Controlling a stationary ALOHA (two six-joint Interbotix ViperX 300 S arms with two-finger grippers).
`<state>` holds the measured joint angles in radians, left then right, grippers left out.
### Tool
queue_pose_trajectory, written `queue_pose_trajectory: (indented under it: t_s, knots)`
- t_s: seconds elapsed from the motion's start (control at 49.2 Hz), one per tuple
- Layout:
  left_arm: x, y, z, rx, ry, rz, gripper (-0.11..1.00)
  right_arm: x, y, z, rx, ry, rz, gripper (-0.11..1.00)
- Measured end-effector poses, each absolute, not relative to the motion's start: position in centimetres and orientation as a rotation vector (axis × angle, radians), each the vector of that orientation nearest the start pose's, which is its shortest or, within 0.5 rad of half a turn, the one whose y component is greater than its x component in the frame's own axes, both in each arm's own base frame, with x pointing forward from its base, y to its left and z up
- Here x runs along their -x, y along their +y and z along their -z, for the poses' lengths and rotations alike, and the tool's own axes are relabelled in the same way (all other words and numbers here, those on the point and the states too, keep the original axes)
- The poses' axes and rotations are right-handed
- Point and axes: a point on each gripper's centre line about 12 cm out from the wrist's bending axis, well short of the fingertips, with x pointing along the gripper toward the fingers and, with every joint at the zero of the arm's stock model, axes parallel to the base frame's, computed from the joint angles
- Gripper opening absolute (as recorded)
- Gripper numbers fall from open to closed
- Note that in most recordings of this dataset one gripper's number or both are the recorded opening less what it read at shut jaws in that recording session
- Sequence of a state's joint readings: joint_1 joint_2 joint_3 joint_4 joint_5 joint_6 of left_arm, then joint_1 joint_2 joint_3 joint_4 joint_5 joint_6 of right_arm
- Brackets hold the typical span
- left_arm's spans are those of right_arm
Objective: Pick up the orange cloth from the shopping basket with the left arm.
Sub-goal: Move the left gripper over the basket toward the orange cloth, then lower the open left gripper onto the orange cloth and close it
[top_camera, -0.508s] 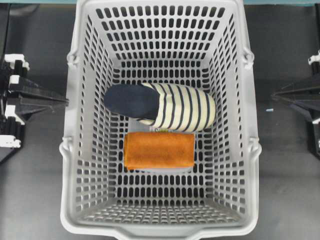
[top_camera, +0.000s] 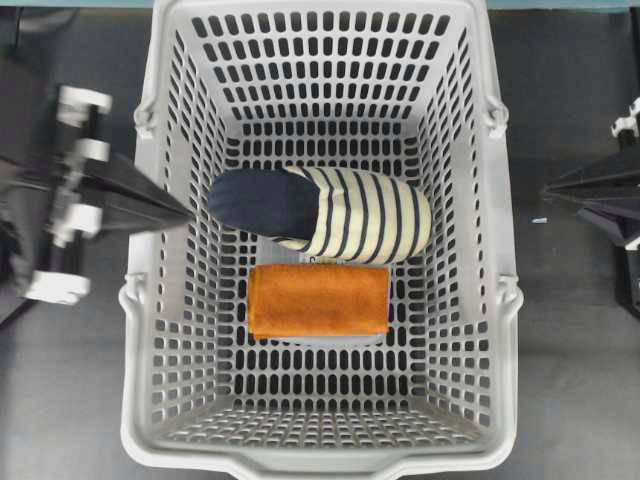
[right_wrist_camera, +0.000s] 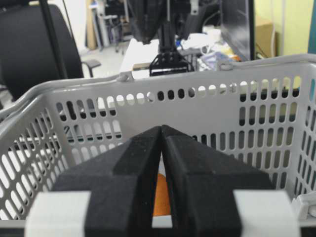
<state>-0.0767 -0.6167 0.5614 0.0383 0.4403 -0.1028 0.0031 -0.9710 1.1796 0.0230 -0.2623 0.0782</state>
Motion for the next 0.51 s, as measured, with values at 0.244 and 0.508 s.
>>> queue_pose_trajectory:
  t_s: [0.244, 0.508]
  knots:
    - [-35.0, -3.2, -37.8, 0.025, 0.669, 0.048, 0.00, -19.1, 0.0, -29.1, -0.104, -0.042, 0.001, 0.00]
    - [-40.4, -3.8, -34.3, 0.007, 0.923, 0.029, 0.00, -18.0, 0.2, -29.4, -0.104, -0.027, -0.014, 0.00]
